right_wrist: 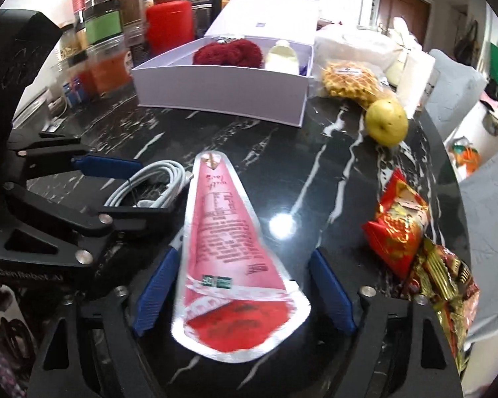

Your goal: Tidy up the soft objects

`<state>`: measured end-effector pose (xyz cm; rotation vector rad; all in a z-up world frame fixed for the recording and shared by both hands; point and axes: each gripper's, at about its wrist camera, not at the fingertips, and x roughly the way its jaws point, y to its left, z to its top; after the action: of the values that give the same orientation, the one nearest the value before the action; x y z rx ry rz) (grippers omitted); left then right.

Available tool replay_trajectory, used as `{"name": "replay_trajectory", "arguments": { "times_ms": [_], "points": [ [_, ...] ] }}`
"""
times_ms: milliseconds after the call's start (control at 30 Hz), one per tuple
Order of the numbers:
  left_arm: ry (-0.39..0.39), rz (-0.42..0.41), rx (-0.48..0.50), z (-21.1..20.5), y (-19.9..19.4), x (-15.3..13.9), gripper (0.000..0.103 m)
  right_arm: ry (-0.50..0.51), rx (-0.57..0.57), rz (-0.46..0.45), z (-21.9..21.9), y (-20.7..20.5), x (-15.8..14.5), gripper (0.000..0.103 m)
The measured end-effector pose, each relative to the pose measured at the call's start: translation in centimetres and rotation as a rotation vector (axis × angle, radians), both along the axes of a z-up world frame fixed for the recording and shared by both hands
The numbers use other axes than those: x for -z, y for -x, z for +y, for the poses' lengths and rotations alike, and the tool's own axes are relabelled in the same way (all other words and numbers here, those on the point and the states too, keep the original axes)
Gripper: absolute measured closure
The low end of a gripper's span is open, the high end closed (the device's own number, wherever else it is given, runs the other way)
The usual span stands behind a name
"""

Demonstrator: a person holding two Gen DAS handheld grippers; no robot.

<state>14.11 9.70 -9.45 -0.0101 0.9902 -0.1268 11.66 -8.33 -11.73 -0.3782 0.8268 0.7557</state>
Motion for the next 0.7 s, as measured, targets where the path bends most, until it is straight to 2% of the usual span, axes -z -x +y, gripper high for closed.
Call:
{"name": "replay_trajectory", "arguments": {
  "times_ms": [100, 200, 367, 467, 500, 600, 700],
  "points": [
    [0.01, 0.001, -0.004, 0.2, 0.0, 0.0, 0.048, 0.014, -0.011, 0.002, 0.3, 0.4, -0.4, 0.066],
    [0.007, -0.002, -0.006, 0.2, 0.0, -0.1, 0.048, 0.007, -0.019, -0.006, 0.3, 0.7, -0.5, 0.071],
    [-0.027, 0.004, -0.001, -0.3, 0.3, -0.1, 0.048, -0.036, 0.012, 0.012, -0.2, 0.7, -0.5, 0.077],
    [0.013, -0.021, 0.008, 0.0, 0.6, -0.2, 0.05, -0.074, 0.039, 0.029, -0.7, 0.7, -0.5, 0.078],
    [0.014, -0.03, 0.008, 0.0, 0.6, -0.1, 0.053, -0.084, 0.049, 0.036, -1.0, 0.7, -0.5, 0.078],
    [-0.005, -0.059, 0.014, -0.3, 0.9, -0.1, 0.054, -0.111, 0.072, 0.053, -1.6, 0.7, -0.5, 0.078],
    [0.018, -0.061, 0.009, -0.1, 0.8, -0.2, 0.054, -0.137, 0.097, 0.056, -2.4, 0.7, -0.8, 0.078]
  ]
}}
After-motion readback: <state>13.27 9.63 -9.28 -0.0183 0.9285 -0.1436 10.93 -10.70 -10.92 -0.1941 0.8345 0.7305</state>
